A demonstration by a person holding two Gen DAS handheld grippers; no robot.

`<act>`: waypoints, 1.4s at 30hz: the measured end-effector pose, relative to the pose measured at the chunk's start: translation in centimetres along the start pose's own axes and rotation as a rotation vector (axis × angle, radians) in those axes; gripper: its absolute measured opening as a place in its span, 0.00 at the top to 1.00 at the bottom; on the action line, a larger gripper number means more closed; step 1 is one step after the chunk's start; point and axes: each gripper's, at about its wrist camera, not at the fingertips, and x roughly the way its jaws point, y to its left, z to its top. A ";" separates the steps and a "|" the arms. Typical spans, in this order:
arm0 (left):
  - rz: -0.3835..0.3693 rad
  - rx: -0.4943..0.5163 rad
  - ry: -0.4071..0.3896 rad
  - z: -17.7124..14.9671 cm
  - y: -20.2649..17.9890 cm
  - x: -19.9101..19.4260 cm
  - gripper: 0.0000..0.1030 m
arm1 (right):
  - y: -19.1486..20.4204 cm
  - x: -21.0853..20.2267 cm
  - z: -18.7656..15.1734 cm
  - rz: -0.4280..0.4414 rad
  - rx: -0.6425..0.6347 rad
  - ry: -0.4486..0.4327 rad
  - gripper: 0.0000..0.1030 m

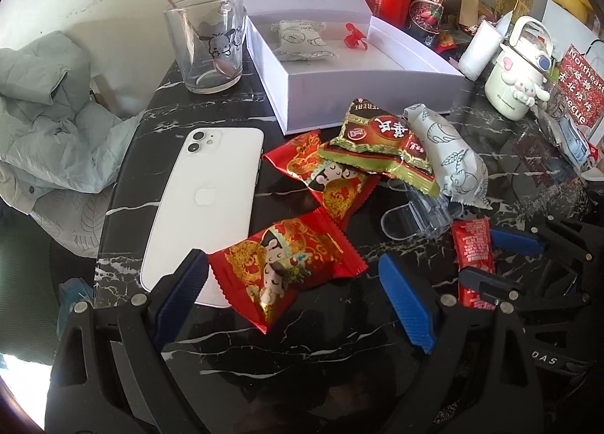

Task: Organize objects
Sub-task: 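Lower the right gripper onto the small red sachet and close it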

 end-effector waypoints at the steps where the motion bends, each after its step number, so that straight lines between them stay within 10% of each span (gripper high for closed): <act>1: -0.008 -0.004 0.002 0.1 0.0 0.1 0.11 | -0.2 -0.1 -0.1 0.005 -0.002 -0.001 0.67; 42: -0.085 0.016 0.060 -0.1 -4.3 1.2 0.28 | -3.4 -1.6 -2.8 0.037 -0.058 -0.077 0.61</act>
